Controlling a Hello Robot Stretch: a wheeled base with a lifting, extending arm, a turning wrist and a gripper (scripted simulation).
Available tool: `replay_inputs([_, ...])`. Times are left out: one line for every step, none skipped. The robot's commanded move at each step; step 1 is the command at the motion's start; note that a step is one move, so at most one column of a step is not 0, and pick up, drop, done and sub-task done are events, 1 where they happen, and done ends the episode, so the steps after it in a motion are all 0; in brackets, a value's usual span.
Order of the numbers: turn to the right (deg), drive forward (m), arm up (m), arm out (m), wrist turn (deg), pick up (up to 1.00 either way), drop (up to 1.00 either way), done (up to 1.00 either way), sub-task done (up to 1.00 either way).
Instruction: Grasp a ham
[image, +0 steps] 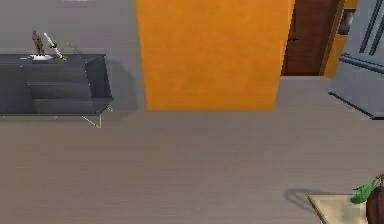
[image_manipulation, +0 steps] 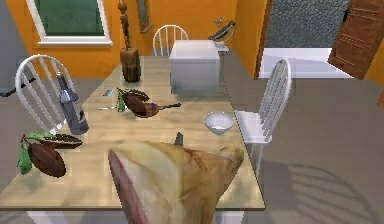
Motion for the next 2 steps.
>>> replay_inputs([0.0,0.00,0.50,0.00,0.0,0.00,0.00,0.00,0.00])
replay_inputs([0.0,0.00,0.38,0.00,0.0,0.00,0.00,0.00,0.00])
